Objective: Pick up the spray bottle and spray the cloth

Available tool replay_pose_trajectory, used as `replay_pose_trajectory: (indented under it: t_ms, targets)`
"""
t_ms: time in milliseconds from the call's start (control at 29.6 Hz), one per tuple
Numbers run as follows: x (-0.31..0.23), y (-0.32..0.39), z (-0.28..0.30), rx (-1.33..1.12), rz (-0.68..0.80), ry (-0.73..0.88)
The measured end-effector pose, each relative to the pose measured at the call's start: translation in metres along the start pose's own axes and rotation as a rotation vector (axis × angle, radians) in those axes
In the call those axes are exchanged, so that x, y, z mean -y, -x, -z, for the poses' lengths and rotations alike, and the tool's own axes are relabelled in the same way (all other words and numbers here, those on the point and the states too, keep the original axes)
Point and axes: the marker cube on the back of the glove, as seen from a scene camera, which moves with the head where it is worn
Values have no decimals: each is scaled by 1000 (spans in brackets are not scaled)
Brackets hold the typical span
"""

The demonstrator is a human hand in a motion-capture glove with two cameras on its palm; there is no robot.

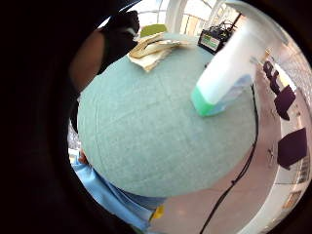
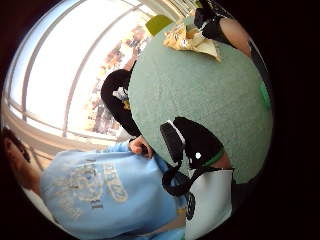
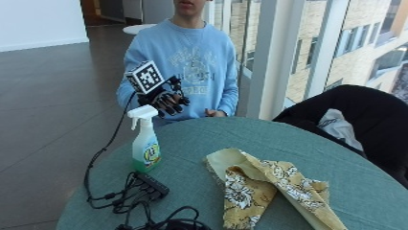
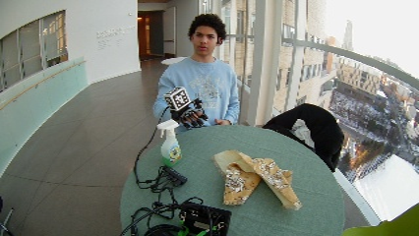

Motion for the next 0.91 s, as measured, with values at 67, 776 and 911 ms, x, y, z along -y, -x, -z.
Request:
replay_pose_trajectory:
  t_ms: [67, 776, 911]
  targets:
    - [-4, -11, 8, 19, -100, -65]
    - [15, -133, 6, 380, -395, -300]
    - [31, -141, -10, 427, -437, -322]
